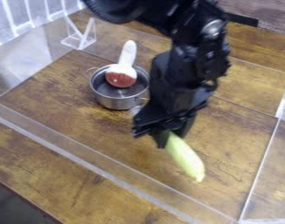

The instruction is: Move the green spoon to the right

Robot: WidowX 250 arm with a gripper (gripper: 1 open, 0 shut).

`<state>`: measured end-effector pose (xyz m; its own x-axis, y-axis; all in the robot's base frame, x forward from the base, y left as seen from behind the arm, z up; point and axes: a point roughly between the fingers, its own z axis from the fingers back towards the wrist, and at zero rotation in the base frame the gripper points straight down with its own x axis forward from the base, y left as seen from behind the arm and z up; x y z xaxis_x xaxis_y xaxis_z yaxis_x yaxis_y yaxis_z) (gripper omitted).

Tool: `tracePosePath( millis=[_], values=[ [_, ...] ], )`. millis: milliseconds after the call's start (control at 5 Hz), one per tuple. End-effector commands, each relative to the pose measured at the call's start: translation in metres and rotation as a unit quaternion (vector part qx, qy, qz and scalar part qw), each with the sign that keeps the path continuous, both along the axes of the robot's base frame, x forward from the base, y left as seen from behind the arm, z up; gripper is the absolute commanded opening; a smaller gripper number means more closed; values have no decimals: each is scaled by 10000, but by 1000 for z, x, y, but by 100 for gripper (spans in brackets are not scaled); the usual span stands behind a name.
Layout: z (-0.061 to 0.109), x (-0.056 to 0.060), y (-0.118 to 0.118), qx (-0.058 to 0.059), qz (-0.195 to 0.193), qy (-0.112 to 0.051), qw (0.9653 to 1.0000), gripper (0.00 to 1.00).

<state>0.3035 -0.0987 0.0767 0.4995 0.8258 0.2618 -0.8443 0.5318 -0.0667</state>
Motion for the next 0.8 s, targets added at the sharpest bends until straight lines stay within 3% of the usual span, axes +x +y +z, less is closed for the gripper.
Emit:
tracePosePath(
  millis=[0,200,400,600],
  values=[
    [19,19,-29,-229,-727,-293,9967,0],
    [5,26,-50,-280,-1309,-153,9909,0],
    [-15,29,-64,-433,-1548,-12,9870,0],
    [-26,35,-67,-405,-1738,111,9839,0]
  ],
)
